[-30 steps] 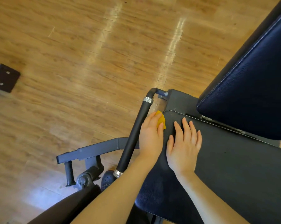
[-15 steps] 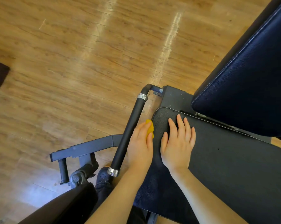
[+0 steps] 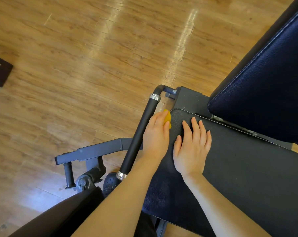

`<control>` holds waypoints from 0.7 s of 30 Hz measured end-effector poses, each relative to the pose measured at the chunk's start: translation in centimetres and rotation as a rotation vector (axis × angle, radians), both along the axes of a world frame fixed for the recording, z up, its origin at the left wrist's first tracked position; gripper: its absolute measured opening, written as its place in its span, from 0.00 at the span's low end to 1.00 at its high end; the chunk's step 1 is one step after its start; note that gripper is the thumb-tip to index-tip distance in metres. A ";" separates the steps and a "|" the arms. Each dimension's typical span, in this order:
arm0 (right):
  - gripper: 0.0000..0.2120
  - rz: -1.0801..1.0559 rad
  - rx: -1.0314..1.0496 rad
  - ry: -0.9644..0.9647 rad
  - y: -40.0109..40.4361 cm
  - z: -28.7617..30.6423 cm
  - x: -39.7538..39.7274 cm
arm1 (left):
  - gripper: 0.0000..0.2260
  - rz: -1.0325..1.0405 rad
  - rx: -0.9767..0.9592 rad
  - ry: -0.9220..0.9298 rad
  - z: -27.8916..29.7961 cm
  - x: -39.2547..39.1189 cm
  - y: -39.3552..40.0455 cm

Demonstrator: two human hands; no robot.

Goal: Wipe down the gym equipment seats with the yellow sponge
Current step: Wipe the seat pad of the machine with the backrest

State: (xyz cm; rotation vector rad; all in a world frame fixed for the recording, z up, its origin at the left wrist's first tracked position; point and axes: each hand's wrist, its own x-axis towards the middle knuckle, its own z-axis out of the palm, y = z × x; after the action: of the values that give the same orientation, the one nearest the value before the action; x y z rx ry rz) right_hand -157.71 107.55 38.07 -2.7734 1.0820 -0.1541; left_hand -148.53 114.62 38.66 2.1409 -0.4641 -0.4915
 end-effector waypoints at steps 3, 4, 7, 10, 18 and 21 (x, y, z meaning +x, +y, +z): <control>0.22 0.001 0.011 0.000 0.1 0.1 0.1 | 0.18 0.016 0.046 0.004 -0.5 -2.7 3.3; 0.22 0.001 0.014 0.001 0.1 0.2 0.1 | 0.18 0.020 0.057 0.007 -0.6 -3.6 4.4; 0.22 0.000 0.019 -0.002 0.0 0.3 0.1 | 0.21 0.020 0.077 -0.017 -0.7 -5.0 6.0; 0.22 0.005 0.004 -0.016 0.1 0.1 0.0 | 0.25 0.051 0.115 -0.014 -0.2 -4.7 4.7; 0.21 0.016 -0.001 -0.062 0.1 -0.2 -0.1 | 0.19 -0.007 0.097 0.049 0.1 -2.7 3.0; 0.21 0.019 0.000 -0.066 0.1 -0.2 -0.1 | 0.18 -0.013 0.081 0.035 0.1 -3.4 4.6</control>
State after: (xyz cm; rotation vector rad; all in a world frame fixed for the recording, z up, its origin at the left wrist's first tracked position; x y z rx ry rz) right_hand -157.78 107.67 37.92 -2.7564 1.0392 -0.2420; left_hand -151.95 119.19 38.78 2.2037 -0.4457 -0.5633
